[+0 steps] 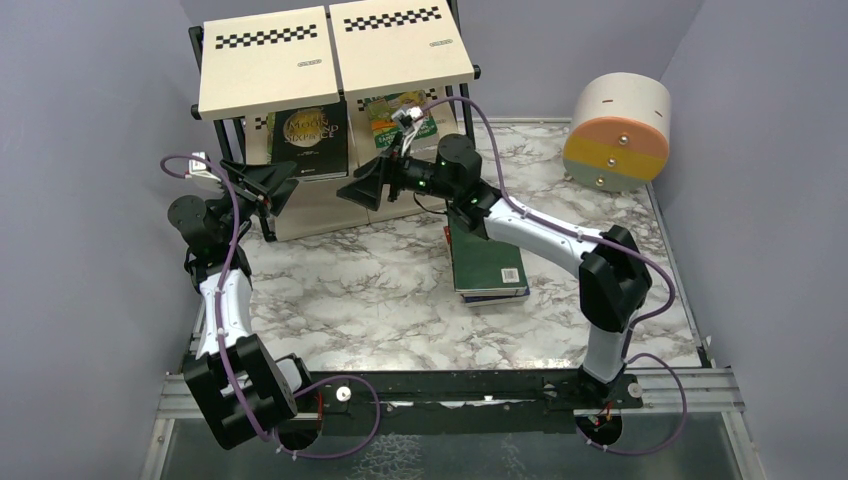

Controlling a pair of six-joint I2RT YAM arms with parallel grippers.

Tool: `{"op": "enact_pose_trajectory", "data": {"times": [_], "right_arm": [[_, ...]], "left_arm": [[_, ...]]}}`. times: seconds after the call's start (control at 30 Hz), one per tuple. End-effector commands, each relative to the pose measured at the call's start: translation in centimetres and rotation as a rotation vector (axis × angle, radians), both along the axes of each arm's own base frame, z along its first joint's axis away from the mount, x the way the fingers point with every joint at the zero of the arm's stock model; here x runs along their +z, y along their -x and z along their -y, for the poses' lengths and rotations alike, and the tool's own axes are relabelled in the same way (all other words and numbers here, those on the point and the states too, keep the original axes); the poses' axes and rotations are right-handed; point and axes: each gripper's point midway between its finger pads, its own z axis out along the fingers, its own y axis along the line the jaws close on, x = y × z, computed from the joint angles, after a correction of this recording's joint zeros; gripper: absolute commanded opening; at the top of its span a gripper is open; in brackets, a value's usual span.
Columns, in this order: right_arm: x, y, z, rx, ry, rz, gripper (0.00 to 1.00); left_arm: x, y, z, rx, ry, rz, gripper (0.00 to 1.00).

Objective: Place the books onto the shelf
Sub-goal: Place the book on the shelf.

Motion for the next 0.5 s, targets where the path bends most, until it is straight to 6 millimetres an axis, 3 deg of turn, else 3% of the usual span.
{"op": "enact_pose_trajectory", "data": {"times": [0.0,0.47], "right_arm": [[0.7,-1.6,-1.2,-0.118,-0.035,0.129,0.92],[0.2,-4.0,-2.0,-0.219,-0.015,0.203,0.92]], "left_arm": [[1.1,0.2,-0.4,0.036,-0.036,0.065,0.59],[1.0,0.3,-0.4,0.031,-0.039,0.066,0.58]]}}
